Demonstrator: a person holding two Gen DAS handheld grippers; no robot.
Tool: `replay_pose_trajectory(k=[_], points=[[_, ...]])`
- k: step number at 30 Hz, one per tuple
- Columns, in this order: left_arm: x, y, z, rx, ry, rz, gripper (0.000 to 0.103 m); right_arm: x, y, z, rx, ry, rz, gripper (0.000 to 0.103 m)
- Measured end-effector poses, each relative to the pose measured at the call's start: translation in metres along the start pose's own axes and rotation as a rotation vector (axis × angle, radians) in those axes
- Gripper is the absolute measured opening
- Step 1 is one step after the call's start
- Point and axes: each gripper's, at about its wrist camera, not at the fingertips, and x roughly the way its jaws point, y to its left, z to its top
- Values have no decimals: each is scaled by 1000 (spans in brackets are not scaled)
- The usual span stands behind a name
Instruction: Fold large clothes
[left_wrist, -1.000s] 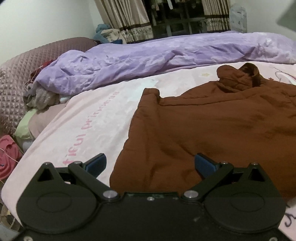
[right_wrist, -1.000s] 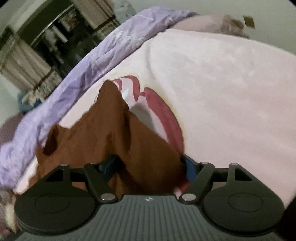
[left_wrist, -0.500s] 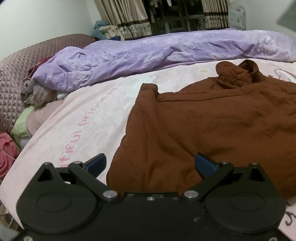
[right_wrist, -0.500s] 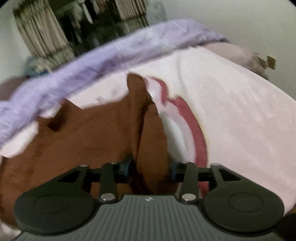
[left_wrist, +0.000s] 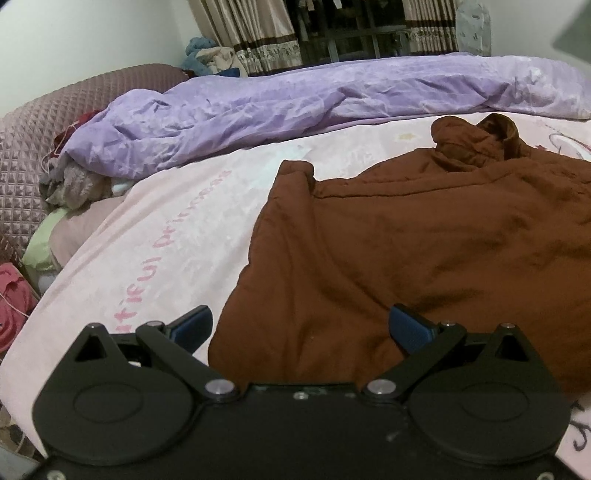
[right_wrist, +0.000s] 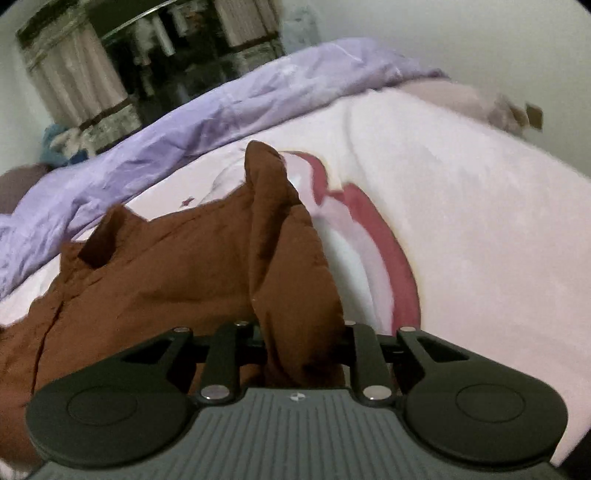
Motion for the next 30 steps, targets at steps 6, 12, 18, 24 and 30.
replay_pose_trajectory(k=[6, 12, 18, 24, 30], points=[[0, 8, 11, -1, 18, 1, 103, -41, 51, 18, -47, -121, -23, 25], [-6, 25, 22, -25, 1, -11, 103, -89, 150, 27, -118, -305, 178, 22], [-6, 45, 25, -65, 13, -9, 103, -103, 271, 8, -245, -341, 408, 18], [-7, 60, 17, -115, 33, -13, 103, -92, 348, -36, -337, -268, 511, 18], [-2, 77, -11, -159, 65, -51, 103, -61, 364, -82, -403, -116, 528, 18]])
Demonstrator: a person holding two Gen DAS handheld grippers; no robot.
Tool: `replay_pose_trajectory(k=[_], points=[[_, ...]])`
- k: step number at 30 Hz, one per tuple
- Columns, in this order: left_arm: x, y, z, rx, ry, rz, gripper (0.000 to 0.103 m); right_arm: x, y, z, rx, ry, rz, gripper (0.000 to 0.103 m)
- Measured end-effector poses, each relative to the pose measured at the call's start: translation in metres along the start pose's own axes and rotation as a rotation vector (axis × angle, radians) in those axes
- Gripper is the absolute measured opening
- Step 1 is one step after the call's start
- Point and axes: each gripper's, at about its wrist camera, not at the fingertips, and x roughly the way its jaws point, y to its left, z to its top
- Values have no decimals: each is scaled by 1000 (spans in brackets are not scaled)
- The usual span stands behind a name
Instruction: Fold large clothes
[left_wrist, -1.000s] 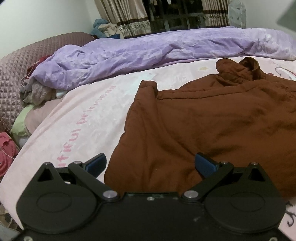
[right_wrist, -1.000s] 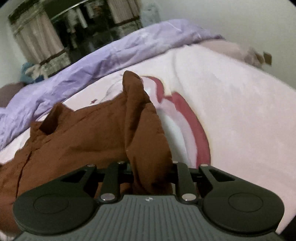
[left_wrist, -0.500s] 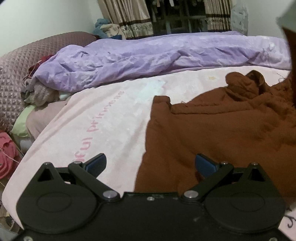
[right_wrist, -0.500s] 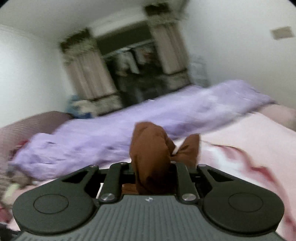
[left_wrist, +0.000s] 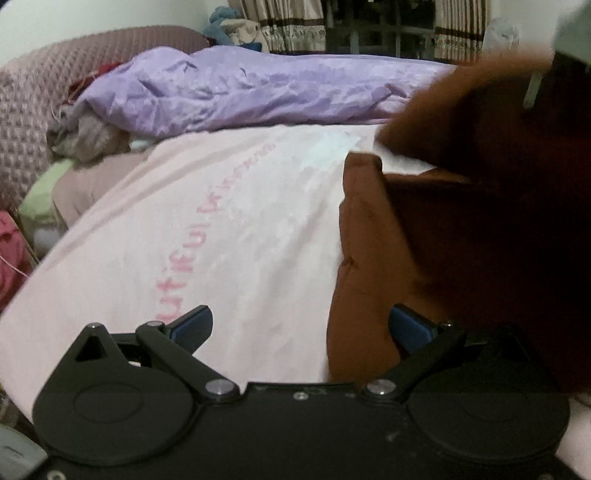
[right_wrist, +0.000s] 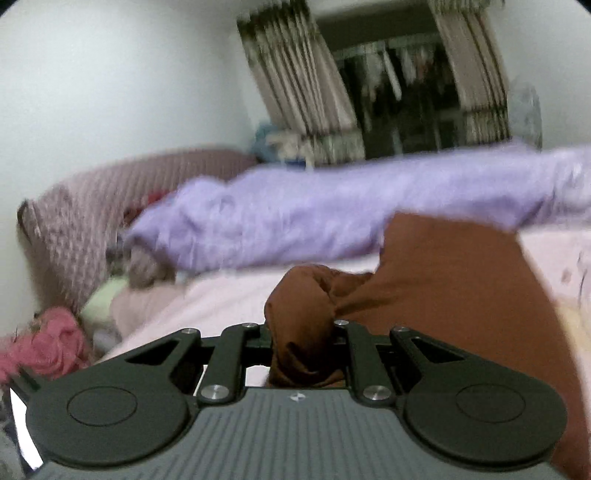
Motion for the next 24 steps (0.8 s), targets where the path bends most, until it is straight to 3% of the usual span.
replay_pose_trajectory(k=[4, 14, 18, 24], points=[[-3, 7, -11, -31, -2, -23, 103, 19, -6, -28, 95, 136, 34, 18], [-11, 2, -27, -29, 7, -35, 103, 33, 10, -53, 46, 202, -34, 19], [-17, 0, -30, -31, 6, -33, 103, 22, 18, -46, 11, 185, 18, 40], [-25, -6, -35, -6, 10, -29, 103, 12, 24, -42, -28, 170, 53, 52]])
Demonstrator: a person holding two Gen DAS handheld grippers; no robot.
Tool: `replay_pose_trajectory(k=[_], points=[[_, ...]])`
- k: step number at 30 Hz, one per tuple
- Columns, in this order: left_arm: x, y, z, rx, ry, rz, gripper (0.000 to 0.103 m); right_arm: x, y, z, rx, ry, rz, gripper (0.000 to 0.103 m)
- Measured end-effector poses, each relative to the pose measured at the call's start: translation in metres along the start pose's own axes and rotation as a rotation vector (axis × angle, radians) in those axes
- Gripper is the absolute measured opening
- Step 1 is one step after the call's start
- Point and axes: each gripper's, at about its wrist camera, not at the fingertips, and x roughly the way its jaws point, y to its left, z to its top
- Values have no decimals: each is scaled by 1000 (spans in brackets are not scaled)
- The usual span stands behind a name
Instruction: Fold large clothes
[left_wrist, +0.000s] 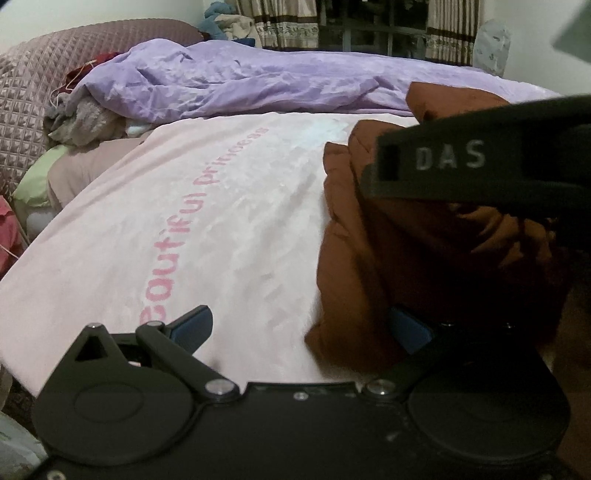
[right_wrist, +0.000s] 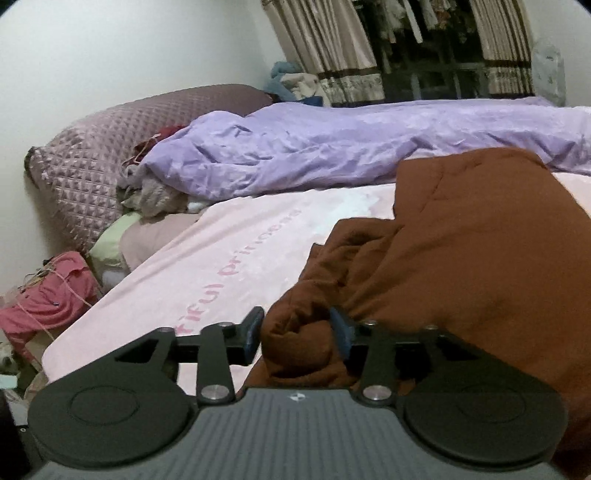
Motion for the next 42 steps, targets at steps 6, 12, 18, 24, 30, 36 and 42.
replay_pose_trajectory(k=[6, 12, 18, 24, 30, 36, 42], points=[[-24, -1, -7, -13, -27, -29, 103, -18, -4, 6, 51, -33, 67, 65], [-26, -5, -12, 1, -19, -18, 103, -55, -17, 16, 117, -102, 68, 52], [-19, -5, -16, -2, 0, -22, 103, -53, -35, 25, 37, -66, -100, 30], [-15, -6, -15, 8, 7, -16, 103, 4, -64, -6, 201, 101, -56, 19], [-23, -3, -9, -25, -14, -16, 103, -3, -63, -8, 191, 87, -44, 18], [-54, -1, 13, -65, -111, -99, 103, -23, -66, -4, 161, 56, -49, 18], [-30, -7, 39, -127, -98, -171, 103, -19, -77, -20, 231, 22, -32, 11]])
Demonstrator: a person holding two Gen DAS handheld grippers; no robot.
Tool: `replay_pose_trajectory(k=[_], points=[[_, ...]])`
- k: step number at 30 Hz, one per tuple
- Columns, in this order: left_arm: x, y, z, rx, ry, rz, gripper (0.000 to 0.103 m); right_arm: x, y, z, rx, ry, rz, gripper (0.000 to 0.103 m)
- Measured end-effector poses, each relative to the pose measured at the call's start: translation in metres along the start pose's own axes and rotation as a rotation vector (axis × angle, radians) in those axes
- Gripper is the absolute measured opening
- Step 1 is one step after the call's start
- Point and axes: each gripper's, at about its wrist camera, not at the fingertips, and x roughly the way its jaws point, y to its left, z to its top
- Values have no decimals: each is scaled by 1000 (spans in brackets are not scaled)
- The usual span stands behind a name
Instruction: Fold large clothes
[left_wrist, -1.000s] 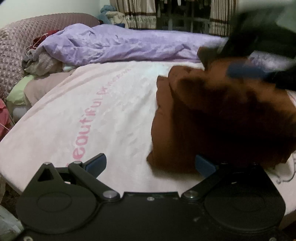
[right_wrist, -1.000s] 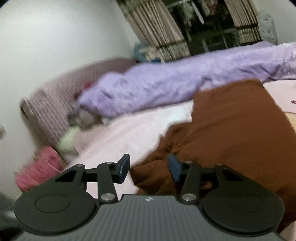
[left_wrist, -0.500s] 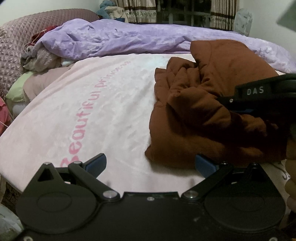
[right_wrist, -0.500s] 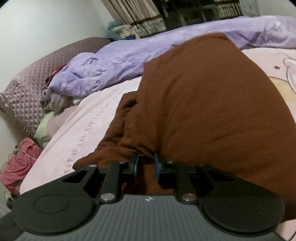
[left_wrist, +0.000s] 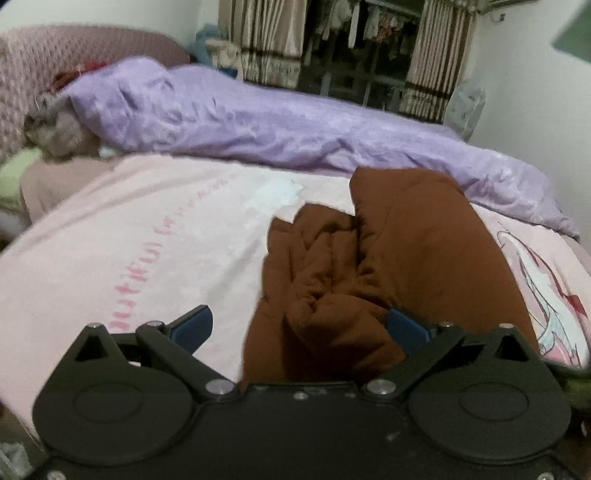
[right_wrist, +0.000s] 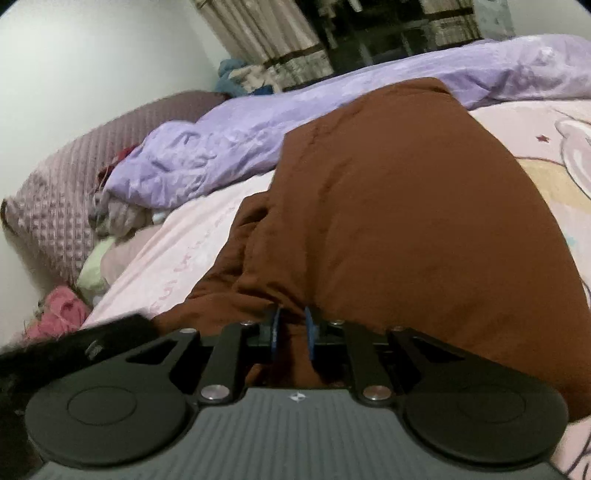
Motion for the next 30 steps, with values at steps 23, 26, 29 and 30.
replay_pose_trajectory(k=[23, 26, 29, 30], points=[[-40, -31, 6, 66, -153, -38, 18, -52, 3, 22, -75, -122, -127, 18], [-45, -17, 0, 42, -128, -5, 18, -55, 2, 23, -81, -127, -123, 20], [1, 2, -26, -4, 19, 23, 22, -38, -3, 18, -84, -71, -140, 20], [17, 7, -39, -14, 48, 37, 25, -32, -6, 15, -83, -48, -132, 20]])
